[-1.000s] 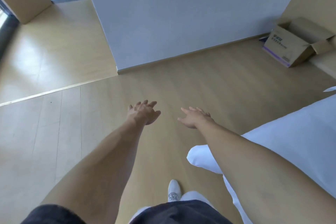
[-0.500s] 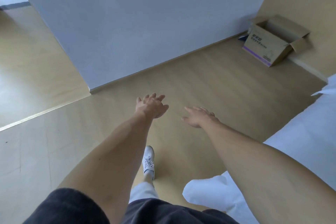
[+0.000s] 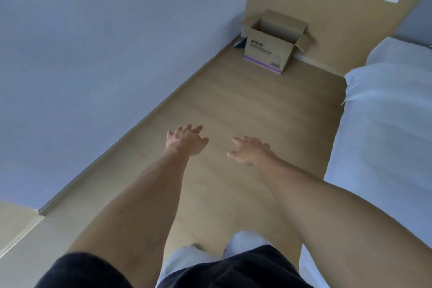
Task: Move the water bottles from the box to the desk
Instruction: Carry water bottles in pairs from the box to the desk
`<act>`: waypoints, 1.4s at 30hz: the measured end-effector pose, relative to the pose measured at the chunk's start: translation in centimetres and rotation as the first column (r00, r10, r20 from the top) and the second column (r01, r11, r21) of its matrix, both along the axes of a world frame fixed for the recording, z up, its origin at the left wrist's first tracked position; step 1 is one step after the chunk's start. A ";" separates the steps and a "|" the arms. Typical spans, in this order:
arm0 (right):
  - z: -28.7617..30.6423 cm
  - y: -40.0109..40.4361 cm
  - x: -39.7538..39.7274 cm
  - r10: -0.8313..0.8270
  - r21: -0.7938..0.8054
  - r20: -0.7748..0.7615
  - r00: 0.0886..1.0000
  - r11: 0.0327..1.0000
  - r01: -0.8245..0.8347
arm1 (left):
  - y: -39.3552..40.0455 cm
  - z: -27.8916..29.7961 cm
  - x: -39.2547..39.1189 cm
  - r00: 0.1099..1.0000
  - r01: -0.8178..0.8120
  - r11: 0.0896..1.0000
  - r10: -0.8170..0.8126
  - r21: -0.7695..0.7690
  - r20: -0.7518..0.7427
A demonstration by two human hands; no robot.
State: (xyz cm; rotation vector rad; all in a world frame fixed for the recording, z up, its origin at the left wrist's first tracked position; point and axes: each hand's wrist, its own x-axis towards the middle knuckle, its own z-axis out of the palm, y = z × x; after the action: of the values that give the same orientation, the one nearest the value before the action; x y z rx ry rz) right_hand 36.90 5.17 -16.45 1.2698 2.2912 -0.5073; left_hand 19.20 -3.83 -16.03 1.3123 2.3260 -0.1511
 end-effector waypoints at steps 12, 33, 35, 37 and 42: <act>-4.0 21.5 -6.0 -0.209 -0.011 -0.035 0.977 0.978 0.209 | 23.8 -2.2 -7.1 0.978 0.202 0.979 -0.203 -0.038 -0.039; -3.8 61.3 -13.9 -0.327 -0.013 -0.036 0.944 0.945 0.327 | 67.3 -2.3 -16.6 0.950 0.312 0.950 -0.312 -0.027 -0.008; -3.7 65.6 -15.0 -0.349 0.004 -0.013 0.937 0.937 0.349 | 72.3 -2.7 -18.1 0.940 0.341 0.940 -0.341 -0.002 -0.001; -3.4 69.9 -16.5 -0.371 0.014 0.008 0.929 0.929 0.370 | 77.2 -2.9 -19.8 0.930 0.366 0.930 -0.366 0.028 0.021; -0.9 78.8 -20.4 -0.425 0.010 0.016 0.905 0.905 0.425 | 88.1 -2.2 -23.6 0.895 0.440 0.896 -0.443 0.056 0.057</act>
State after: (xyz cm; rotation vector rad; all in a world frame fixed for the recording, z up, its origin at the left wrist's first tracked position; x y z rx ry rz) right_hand 16.47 83.97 -17.30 1.7816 1.9976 -0.6302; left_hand -4.43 84.30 -18.19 1.8227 1.9473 -0.1985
